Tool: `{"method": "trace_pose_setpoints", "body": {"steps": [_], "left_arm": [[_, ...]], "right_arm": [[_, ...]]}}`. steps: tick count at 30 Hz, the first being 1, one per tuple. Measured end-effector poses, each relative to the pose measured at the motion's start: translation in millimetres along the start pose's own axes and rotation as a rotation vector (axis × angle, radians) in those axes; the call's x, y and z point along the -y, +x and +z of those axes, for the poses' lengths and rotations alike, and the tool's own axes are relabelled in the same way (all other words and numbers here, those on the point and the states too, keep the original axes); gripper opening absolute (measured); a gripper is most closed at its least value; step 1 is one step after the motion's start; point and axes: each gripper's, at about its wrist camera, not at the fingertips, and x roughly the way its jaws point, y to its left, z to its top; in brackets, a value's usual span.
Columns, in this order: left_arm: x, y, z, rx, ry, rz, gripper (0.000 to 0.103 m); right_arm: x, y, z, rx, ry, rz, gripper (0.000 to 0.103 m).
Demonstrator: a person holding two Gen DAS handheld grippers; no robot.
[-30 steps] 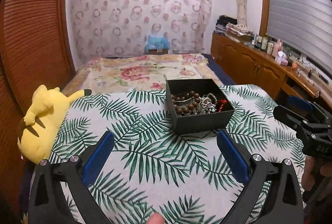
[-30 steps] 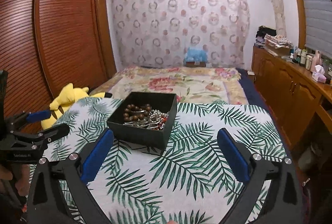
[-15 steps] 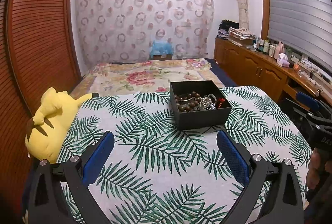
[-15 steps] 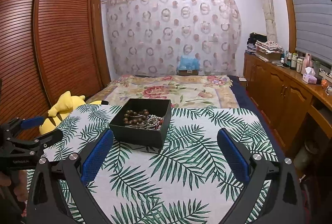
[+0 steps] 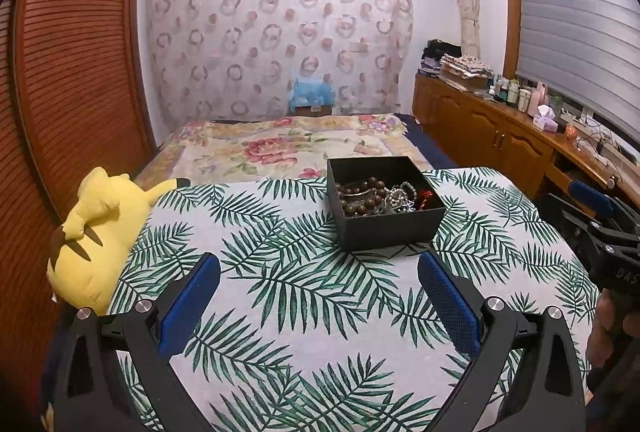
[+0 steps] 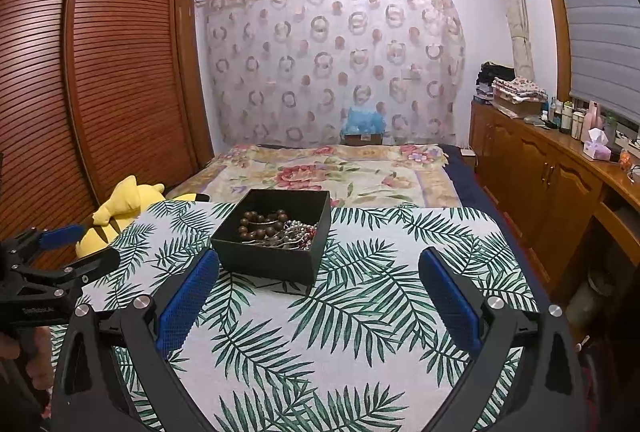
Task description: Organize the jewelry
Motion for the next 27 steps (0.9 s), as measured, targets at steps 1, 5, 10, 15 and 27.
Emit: {"method": "trace_pose_setpoints", "body": {"steps": [1, 5, 10, 15, 27], "left_arm": [[0.0, -0.2, -0.1, 0.0, 0.001, 0.001, 0.096], [0.2, -0.4, 0.3, 0.002, -0.001, 0.004, 0.096], [0.3, -1.9, 0.8, 0.007, -0.008, 0.003, 0.096], [1.4, -2.9, 1.2, 0.011, -0.009, 0.004, 0.096], [4.0, -5.8, 2.3, 0.02, -0.012, -0.003, 0.096]], "right_arm": [[0.1, -0.1, -0.2, 0.0, 0.0, 0.0, 0.1], [0.2, -0.7, -0.3, 0.0, 0.002, -0.001, 0.1], [0.9, -1.3, -1.1, 0.001, 0.002, -0.005, 0.1], [2.2, -1.7, -2.1, -0.001, 0.004, -0.006, 0.1], [2.3, -1.9, -2.4, -0.002, 0.004, -0.006, 0.1]]}}
